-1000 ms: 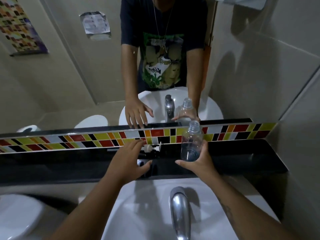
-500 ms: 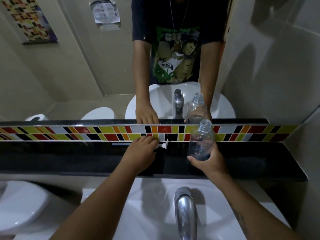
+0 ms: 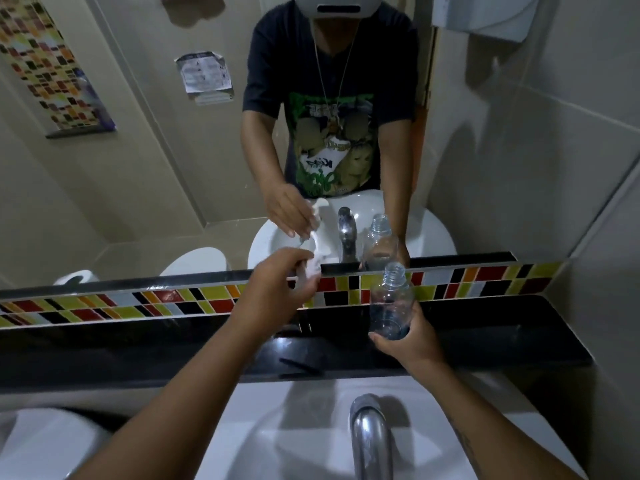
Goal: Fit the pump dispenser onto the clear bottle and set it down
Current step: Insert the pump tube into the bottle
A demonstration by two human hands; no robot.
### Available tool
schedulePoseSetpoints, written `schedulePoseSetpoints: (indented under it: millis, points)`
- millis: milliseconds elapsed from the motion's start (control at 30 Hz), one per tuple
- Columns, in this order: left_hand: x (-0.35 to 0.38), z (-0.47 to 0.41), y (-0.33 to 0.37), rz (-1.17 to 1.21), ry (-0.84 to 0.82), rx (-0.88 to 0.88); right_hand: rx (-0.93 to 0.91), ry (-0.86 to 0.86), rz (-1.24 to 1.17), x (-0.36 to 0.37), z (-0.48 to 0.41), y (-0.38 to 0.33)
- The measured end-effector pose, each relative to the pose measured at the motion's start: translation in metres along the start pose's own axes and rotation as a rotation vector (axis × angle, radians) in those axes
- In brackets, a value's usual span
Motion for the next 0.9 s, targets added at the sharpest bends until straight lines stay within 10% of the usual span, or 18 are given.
schedulePoseSetpoints:
  millis: [400, 900]
  points:
    - [-0.06, -0.03, 0.074, 0.987, 0.4, -0.121, 0.022, -0.01, -0.006, -0.003, 0.005, -0.004]
    - [-0.02, -0.039, 0.067, 0.953, 0.328, -0.181, -0.031, -0.024, -0.008, -0.003, 0.006, -0.004]
Point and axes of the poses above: each hand's wrist, its own z-axis away from the middle knuckle, its own x-axis out of the palm, y = z × x, the point moved 6 cm from there along -z, towards the middle knuckle, and after that the axes turned 5 degrees about z, right-handed, at the moved point
